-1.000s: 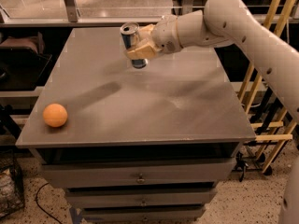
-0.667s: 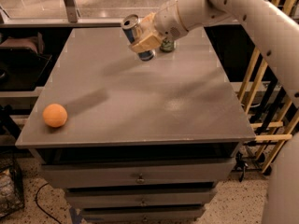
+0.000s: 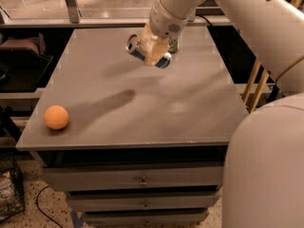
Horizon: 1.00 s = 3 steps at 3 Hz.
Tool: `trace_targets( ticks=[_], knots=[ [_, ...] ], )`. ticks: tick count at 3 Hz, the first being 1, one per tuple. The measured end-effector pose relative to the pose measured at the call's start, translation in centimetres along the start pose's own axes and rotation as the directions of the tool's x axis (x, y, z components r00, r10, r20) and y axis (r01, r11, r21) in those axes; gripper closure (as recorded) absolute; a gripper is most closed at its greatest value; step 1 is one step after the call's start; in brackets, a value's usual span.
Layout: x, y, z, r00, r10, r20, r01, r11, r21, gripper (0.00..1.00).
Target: Knock redbull can over
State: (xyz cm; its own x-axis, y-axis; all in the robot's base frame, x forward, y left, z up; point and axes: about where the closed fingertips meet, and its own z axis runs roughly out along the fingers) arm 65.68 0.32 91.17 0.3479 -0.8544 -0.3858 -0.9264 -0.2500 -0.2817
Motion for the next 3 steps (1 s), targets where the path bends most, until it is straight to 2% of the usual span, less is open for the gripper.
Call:
trace_targets(
  ticks=[1, 2, 3],
  knots=[
    [0.5, 3.0, 1.8, 0.985, -0.101, -0.137, 0.077, 0.9827, -0.169, 1.00],
    [0.3, 5.3, 3.8, 0.978, -0.145, -0.154, 0.100, 0.9592, -0.264, 1.00],
    [0.2, 4.8, 4.2, 0.978, -0.143, -0.151, 0.103, 0.9630, -0.249, 0.81]
  ],
)
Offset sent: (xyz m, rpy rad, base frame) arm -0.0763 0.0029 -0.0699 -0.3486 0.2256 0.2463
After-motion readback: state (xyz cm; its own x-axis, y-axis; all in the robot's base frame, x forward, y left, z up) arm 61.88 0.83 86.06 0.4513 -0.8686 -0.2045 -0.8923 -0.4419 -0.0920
